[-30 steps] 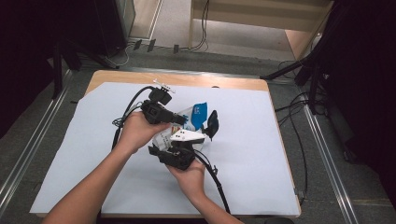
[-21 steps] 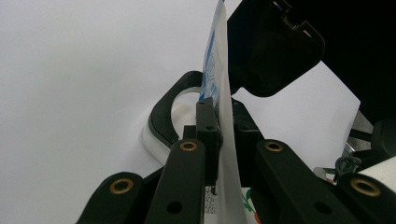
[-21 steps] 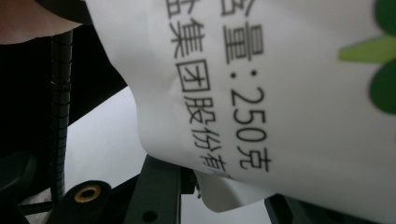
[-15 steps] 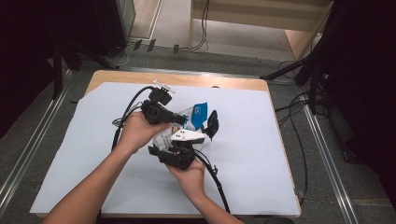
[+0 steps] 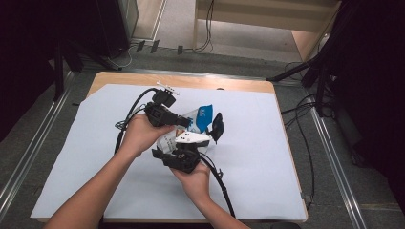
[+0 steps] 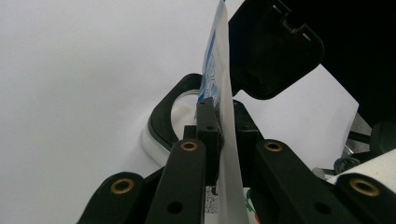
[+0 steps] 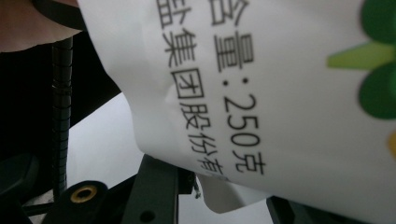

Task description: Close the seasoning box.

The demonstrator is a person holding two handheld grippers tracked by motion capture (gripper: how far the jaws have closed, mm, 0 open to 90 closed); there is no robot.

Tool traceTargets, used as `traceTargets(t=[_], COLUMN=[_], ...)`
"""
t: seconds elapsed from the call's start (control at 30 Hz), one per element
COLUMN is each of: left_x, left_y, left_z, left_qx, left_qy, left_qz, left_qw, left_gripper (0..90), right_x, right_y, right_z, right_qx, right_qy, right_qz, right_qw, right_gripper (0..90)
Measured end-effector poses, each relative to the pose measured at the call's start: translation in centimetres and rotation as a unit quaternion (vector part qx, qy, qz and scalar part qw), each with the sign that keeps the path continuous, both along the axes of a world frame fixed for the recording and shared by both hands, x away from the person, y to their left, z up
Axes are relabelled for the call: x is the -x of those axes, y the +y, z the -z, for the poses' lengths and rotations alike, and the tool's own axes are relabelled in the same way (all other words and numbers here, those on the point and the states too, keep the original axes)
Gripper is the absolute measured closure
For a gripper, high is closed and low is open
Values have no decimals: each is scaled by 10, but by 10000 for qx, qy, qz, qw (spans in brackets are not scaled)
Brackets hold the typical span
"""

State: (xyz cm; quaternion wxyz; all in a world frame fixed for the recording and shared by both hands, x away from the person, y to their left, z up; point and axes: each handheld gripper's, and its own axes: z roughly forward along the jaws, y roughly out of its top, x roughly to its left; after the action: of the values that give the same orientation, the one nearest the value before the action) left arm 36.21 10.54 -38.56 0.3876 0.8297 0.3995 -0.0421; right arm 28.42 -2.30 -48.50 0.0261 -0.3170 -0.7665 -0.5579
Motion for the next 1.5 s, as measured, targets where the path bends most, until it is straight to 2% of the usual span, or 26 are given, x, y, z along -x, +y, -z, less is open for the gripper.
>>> traceTargets(t=[1.5], left_x=[1], left_y=[-1], left_z=[1], left_qx=[12], left_qy=[-21], left_qz=[-31], left_qw=[10000], left_gripper=[860], right_x=[-2], right_y=[2], right_z=[0], right_qx=[-17], right_qy=[30], right_qz=[-31], right_qw=[10000], right_gripper=[725])
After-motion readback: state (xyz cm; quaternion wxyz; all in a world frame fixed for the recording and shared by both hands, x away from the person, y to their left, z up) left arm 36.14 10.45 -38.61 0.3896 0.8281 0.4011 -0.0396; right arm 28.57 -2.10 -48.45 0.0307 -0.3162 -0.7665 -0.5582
